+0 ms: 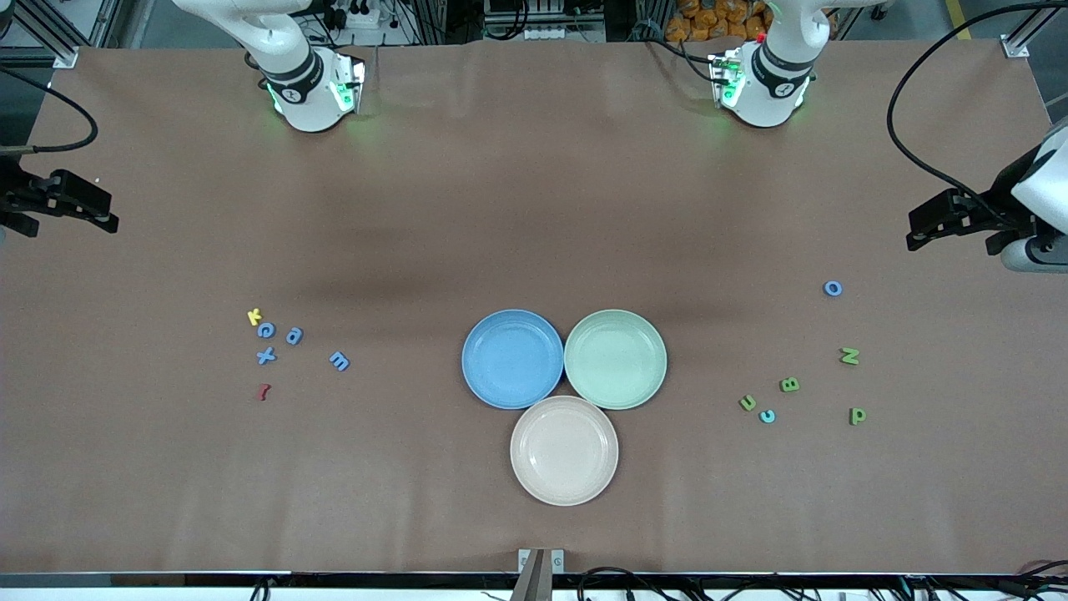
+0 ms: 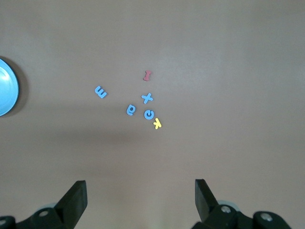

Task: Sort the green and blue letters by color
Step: 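Move the right gripper toward the blue letters while the left gripper reaches green letters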

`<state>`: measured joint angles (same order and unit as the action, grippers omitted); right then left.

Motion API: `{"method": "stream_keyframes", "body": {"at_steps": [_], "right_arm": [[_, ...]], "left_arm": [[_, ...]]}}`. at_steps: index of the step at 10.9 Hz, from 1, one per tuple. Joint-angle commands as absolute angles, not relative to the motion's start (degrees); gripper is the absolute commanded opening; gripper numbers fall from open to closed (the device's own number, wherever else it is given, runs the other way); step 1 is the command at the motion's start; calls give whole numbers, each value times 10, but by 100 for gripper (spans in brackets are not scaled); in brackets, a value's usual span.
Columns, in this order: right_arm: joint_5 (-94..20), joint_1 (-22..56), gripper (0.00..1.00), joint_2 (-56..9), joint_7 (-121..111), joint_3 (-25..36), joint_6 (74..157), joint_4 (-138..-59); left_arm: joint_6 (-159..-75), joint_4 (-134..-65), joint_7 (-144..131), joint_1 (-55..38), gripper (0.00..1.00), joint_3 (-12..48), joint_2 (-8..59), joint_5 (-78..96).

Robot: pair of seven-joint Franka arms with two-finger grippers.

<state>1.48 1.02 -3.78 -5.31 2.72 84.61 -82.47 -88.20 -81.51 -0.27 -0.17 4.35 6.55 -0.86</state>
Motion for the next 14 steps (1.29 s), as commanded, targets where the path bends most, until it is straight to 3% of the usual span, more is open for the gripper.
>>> {"method": "stream_keyframes", "body": {"at_steps": [1,9,14], "right_arm": [[13,-3,100,-24,-93,26,835,-831],[13,1,100,-35,-88,24,889,-866],[13,-2,100,-30,-89,25,910,-910]], "left_arm": [[-887,-816,-8,-5,100,44,64,-18],[-895,-816,-15,1,100,43,92,-26],[-994,-867,39,72,100,42,169,-26]]}}
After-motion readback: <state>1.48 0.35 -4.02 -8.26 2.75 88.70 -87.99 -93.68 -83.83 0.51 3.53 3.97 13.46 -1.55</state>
